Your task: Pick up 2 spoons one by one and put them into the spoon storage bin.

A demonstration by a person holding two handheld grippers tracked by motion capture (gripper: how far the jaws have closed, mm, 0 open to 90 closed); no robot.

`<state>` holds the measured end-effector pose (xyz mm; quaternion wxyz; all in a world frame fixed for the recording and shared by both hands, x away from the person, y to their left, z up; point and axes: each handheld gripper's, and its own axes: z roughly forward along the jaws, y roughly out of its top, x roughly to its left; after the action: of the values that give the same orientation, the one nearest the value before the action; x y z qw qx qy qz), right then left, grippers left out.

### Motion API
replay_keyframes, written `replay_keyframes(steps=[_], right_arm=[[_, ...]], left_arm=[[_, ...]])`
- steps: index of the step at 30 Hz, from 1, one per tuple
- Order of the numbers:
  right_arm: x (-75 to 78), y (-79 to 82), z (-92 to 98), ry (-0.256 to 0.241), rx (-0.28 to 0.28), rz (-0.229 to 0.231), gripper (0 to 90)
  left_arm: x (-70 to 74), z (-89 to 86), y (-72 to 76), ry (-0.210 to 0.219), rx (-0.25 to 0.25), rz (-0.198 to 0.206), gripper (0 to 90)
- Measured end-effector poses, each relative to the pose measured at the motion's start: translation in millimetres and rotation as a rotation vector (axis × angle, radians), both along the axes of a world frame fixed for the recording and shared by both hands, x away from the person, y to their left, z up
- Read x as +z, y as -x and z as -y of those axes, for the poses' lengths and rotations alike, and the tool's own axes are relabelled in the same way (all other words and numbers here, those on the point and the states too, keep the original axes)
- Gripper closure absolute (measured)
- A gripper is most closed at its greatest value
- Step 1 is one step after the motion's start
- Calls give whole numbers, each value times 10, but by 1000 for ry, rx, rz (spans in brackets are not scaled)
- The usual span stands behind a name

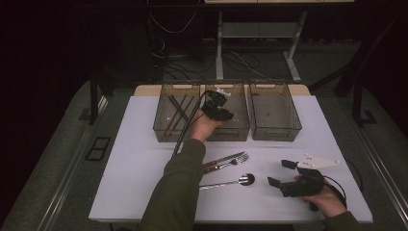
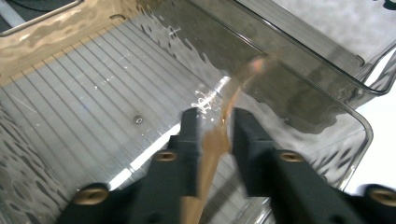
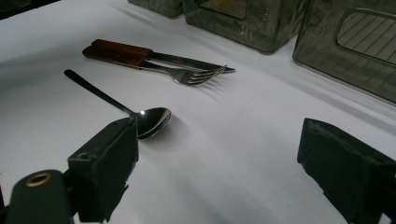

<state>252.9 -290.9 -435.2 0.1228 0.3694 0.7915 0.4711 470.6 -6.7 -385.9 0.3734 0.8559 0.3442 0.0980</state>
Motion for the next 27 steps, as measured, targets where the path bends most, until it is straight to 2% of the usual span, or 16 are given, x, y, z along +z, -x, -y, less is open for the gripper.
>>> replay_keyframes(steps=[1,2,3,4,5,6,7,8,11,12,13,15,18,21,22,27], right_arm=[[0,-1,0,0,0,0,127],[-1,-1,0,2,0,0,127],[-1,-2,0,2,0,-2,127],[-1,-2,1,3,0,-2,127],[-2,-2,1,3,0,-2,127],[-2,-2,1,3,0,-2,127],[-2,-3,2,3,0,-1,127],[-2,-3,1,3,-1,0,127],[-3,-3,3,3,-2,-2,127],[-3,-6,6,4,-1,0,127],[-3,-7,7,1,-1,-3,127],[-4,-10,7,-5,-1,-4,127],[5,-11,7,-8,-9,-8,127],[22,-6,2,-14,-14,-4,127],[19,-9,0,-19,-14,-7,127],[-1,-27,-6,-6,-7,-38,127]], left_arm=[[2,-2,-2,13,-13,0,616],[13,-12,-10,-6,-35,11,586],[18,-10,-6,-11,-36,18,567],[19,8,15,16,-19,18,555],[24,7,18,23,-27,19,537],[43,-2,25,6,-41,24,519],[49,1,31,8,-44,30,496],[53,6,44,24,-48,38,474],[84,-7,82,36,-67,38,411],[99,-24,92,41,-77,53,400],[112,-34,125,62,-63,45,390],[137,-72,170,92,-68,54,360],[175,-153,242,100,-83,69,324],[191,-241,333,135,-86,72,251],[197,-276,370,135,-88,74,230],[214,-423,542,169,-94,88,166]])
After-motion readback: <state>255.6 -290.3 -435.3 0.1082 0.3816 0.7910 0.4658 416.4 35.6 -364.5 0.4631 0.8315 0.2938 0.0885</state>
